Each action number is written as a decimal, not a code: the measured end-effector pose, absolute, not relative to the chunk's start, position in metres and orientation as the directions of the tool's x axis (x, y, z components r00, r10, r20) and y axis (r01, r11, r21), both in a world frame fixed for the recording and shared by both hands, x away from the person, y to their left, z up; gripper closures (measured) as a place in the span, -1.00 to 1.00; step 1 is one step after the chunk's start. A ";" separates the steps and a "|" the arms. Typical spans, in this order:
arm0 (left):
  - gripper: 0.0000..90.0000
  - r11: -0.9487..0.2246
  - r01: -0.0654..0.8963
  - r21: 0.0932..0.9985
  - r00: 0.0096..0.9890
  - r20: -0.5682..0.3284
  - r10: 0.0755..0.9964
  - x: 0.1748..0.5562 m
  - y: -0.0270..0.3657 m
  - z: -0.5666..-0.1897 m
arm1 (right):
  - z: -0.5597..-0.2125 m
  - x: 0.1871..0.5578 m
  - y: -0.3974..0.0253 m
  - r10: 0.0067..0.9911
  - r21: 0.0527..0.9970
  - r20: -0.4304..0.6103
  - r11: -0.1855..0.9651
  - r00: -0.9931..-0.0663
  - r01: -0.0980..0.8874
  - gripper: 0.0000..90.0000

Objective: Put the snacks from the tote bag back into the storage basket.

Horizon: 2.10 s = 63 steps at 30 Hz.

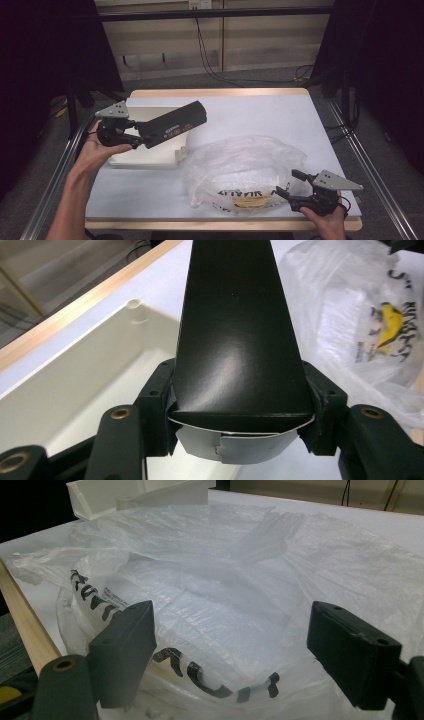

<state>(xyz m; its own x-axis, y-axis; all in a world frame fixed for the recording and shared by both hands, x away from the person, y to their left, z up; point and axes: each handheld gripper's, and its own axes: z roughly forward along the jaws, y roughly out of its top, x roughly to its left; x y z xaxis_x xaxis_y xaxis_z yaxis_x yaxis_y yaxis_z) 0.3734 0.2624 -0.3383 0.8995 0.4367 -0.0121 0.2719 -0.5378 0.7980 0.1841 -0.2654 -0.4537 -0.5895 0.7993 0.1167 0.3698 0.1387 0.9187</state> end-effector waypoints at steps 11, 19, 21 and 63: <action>-0.04 -0.512 0.261 0.819 0.898 -0.010 0.441 0.385 0.291 -0.343 | -0.454 0.184 -0.265 0.802 0.918 0.118 0.138 -0.586 0.372 -0.58; -0.04 -0.521 0.254 0.815 0.891 0.012 0.453 0.398 0.302 -0.351 | -0.454 0.184 -0.265 0.800 0.918 0.115 0.141 -0.589 0.371 -0.58; -0.04 -0.528 0.257 0.810 0.893 0.011 0.450 0.402 0.304 -0.353 | -0.454 0.184 -0.265 0.801 0.918 0.118 0.137 -0.587 0.372 -0.58; -0.04 -0.590 0.315 0.743 0.880 0.005 0.476 0.438 0.309 -0.410 | -0.454 0.184 -0.265 0.795 0.916 0.112 0.150 -0.596 0.373 -0.59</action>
<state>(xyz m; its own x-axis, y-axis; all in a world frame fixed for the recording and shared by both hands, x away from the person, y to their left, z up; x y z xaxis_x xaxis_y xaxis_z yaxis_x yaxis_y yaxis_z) 0.4384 0.3095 -0.4104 0.8796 0.4757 0.0046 0.3152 -0.5900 0.7434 0.1837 -0.2647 -0.4545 -0.5961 0.7950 0.1121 0.3726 0.1503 0.9158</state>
